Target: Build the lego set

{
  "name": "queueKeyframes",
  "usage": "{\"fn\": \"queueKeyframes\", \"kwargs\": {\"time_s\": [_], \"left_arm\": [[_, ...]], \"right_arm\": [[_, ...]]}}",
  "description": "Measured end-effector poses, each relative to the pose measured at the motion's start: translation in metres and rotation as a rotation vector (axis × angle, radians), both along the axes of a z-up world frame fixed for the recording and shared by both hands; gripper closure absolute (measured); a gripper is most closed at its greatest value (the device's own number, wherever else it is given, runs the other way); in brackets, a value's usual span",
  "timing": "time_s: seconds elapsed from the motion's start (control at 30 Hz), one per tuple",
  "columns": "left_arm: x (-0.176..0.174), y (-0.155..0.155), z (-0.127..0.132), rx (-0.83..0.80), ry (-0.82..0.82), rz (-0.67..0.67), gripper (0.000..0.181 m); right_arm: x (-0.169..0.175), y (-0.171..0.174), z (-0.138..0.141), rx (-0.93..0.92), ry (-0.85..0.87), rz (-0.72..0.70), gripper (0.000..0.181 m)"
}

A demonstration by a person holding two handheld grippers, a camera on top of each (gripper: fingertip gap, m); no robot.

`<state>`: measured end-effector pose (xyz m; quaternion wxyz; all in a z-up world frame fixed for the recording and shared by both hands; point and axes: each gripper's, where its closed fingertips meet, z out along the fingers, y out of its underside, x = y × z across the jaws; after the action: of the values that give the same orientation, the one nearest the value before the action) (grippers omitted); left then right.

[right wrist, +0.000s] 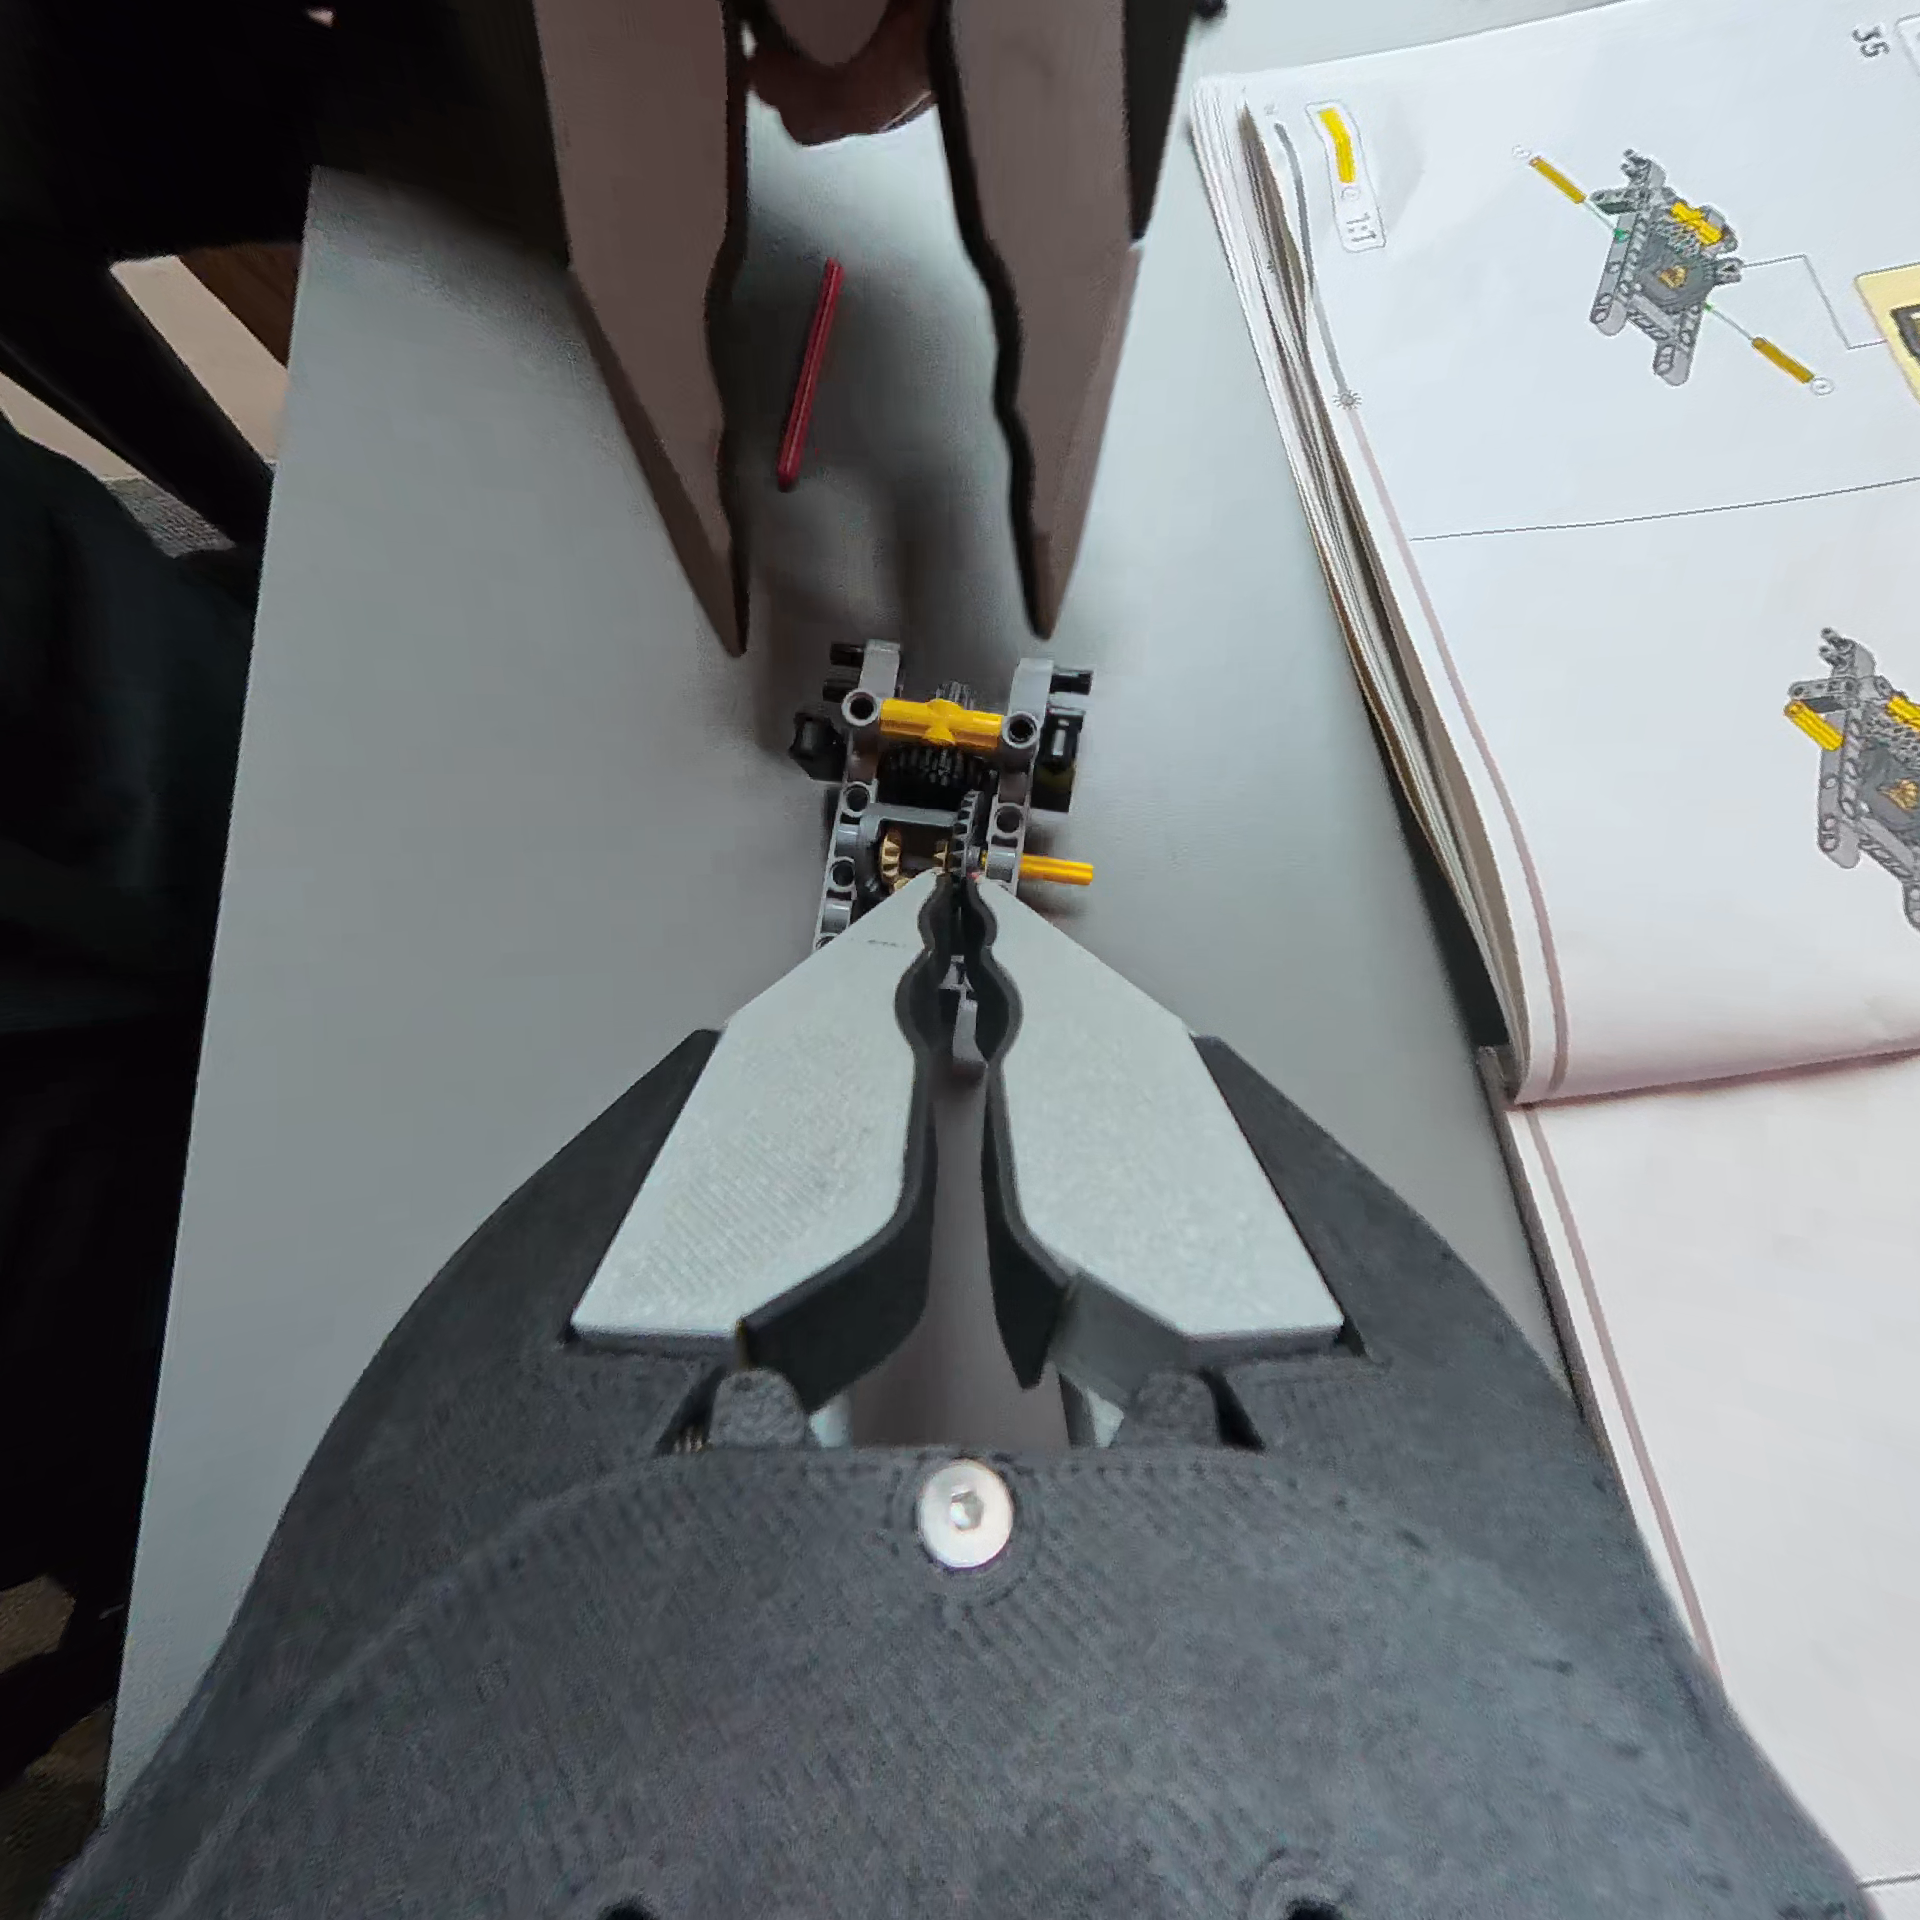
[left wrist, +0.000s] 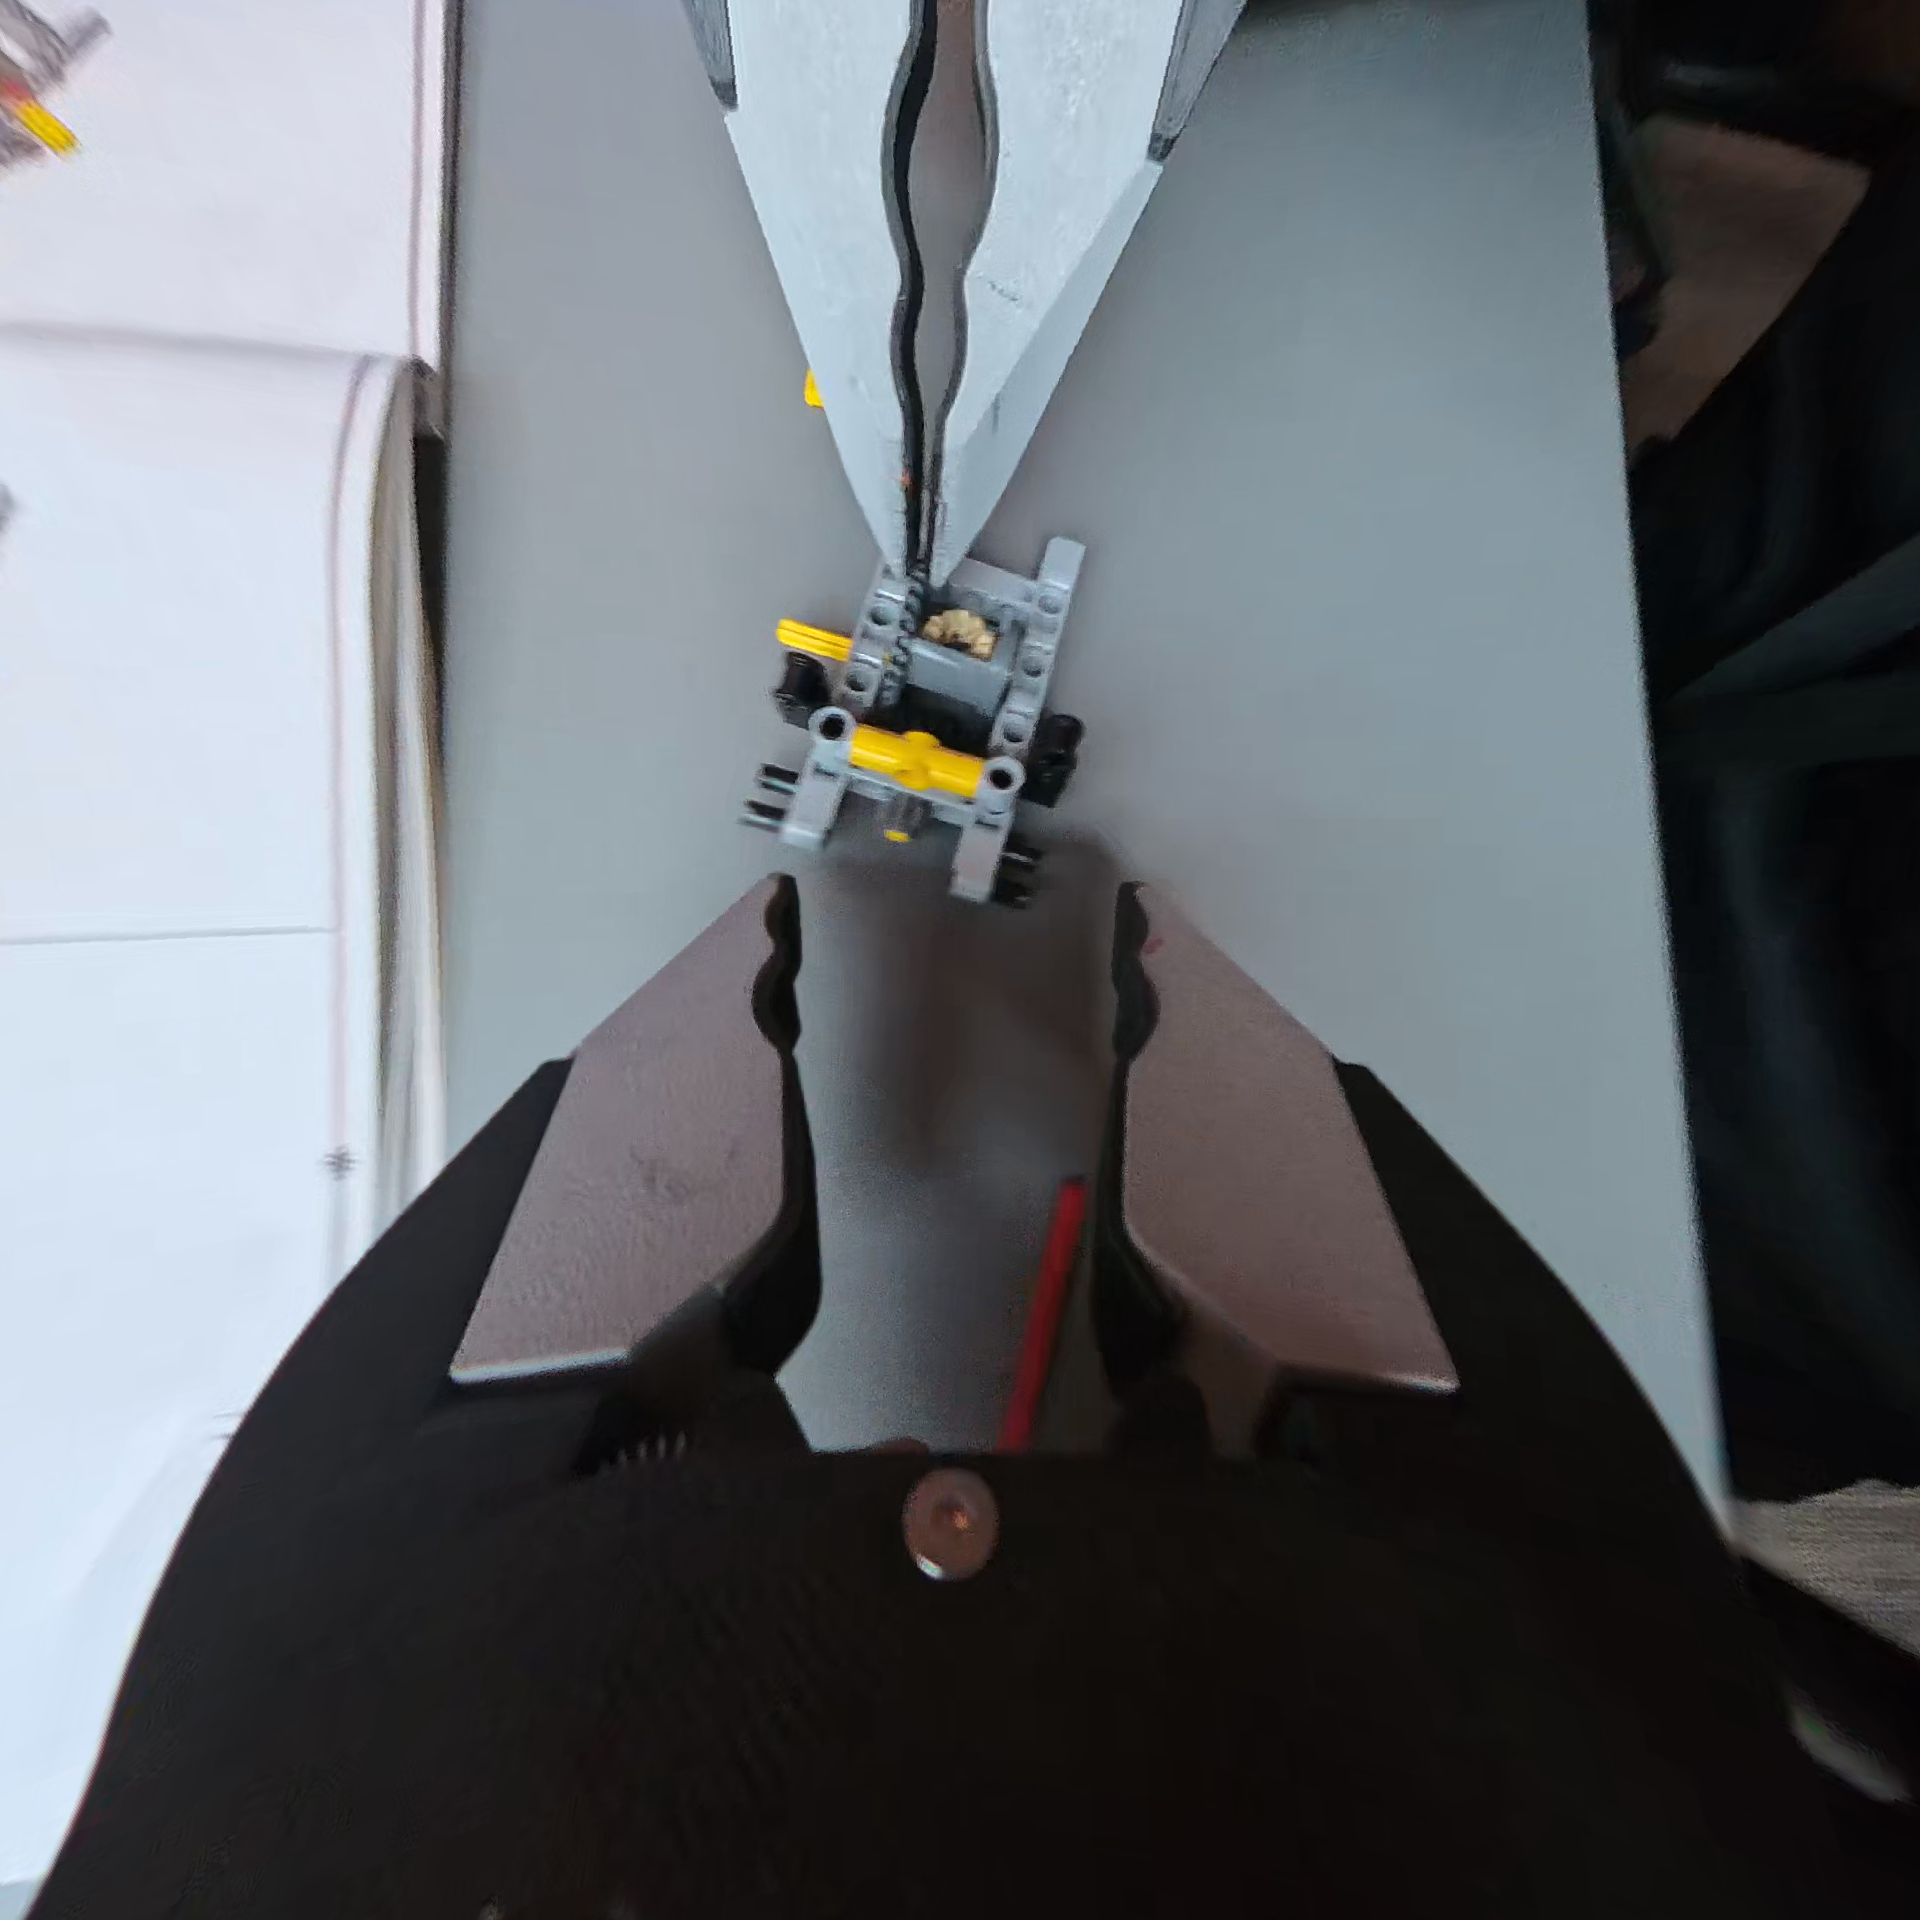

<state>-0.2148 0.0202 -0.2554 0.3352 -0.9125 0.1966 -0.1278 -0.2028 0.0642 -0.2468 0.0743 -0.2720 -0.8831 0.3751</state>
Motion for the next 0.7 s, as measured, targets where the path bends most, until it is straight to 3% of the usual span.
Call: {"fn": "queueKeyframes", "kwargs": {"time_s": [0.13, 0.3, 0.37, 0.7], "left_arm": [[-0.011, 0.009, -0.004, -0.009, 0.032, -0.085, 0.109], [-0.002, 0.016, -0.013, 0.001, 0.064, -0.186, 0.111], [-0.001, 0.018, -0.013, 0.001, 0.085, -0.189, 0.120], [0.006, 0.021, -0.014, 0.040, 0.083, -0.097, 0.121]], "right_arm": [[0.002, -0.001, 0.001, -0.001, -0.054, 0.015, 0.181], [0.000, -0.001, 0.004, 0.059, -0.064, 0.028, 0.181], [-0.001, -0.003, 0.005, 0.060, -0.086, 0.026, 0.181], [0.000, 0.001, 0.003, 0.102, -0.067, 0.018, 0.181]]}}
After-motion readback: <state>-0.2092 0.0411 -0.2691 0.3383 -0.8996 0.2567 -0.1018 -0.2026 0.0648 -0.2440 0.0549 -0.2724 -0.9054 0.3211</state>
